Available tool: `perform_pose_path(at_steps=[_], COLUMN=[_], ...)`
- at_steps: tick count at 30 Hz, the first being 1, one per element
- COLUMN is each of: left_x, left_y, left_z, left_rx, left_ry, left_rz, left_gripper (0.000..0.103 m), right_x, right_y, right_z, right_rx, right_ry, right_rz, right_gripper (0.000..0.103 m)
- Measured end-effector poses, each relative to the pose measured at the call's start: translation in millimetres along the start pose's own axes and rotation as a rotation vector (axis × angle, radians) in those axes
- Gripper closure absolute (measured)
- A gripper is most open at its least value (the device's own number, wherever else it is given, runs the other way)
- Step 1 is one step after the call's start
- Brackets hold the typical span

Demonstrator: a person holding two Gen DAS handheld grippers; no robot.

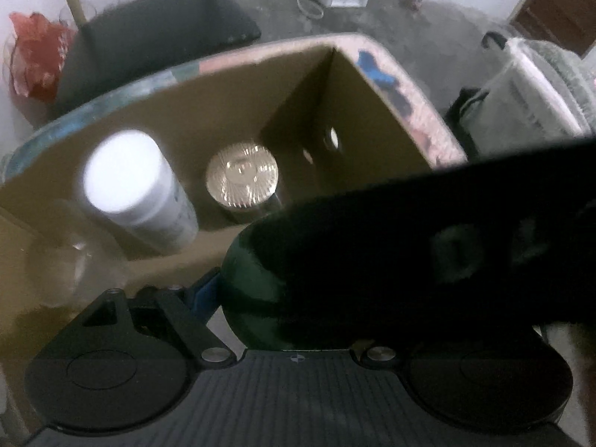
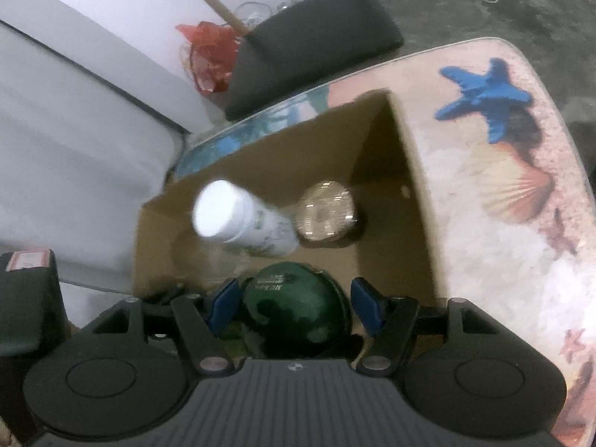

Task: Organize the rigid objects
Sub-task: 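Carry the green ball into the box and open the right tool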

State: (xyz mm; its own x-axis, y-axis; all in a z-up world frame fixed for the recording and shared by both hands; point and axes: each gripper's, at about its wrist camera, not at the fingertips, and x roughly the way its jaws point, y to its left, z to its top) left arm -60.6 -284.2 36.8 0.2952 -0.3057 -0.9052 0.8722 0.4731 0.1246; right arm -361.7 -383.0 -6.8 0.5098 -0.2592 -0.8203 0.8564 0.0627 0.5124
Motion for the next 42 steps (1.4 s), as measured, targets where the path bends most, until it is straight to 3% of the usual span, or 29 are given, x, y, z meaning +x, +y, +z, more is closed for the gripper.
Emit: perform_pose_path(at_steps=[6, 16, 27, 35, 42], left_x=[17.1, 20.3, 1.7, -38.7, -77.8], left_y=[6.0, 16.6, 26.5, 42.6, 22.0], left_z=[-4.0, -18.1, -29.8, -46.3, -38.8], left_rx=[-0.046, -0.09, -0.111, -0.092, 0.037], left_ry=[0.058, 0.045, 0.031, -0.045, -0.163], left_rz=[-0.01, -0.064, -0.061, -0.049, -0.02], left_gripper=[0.021, 0.02, 0.019, 0.018, 0.015], right_x=[-13.8, -15.3, -16.3, -30.8, -81.1], right_y=[-18.1, -23.0, -24.1, -20.8, 11.8], right_z=[1.4, 0.1, -2.1, -13.6, -45.6], right_rx=[0.052, 0.057, 0.052, 0.148, 0.166], right_ry=[-0.002, 0.002, 0.01, -0.051, -0.214], right_rz=[0.039, 0.072, 0.092, 0.211, 0.164], right_gripper=[0.039, 0.041, 0.039, 0.038, 0.033])
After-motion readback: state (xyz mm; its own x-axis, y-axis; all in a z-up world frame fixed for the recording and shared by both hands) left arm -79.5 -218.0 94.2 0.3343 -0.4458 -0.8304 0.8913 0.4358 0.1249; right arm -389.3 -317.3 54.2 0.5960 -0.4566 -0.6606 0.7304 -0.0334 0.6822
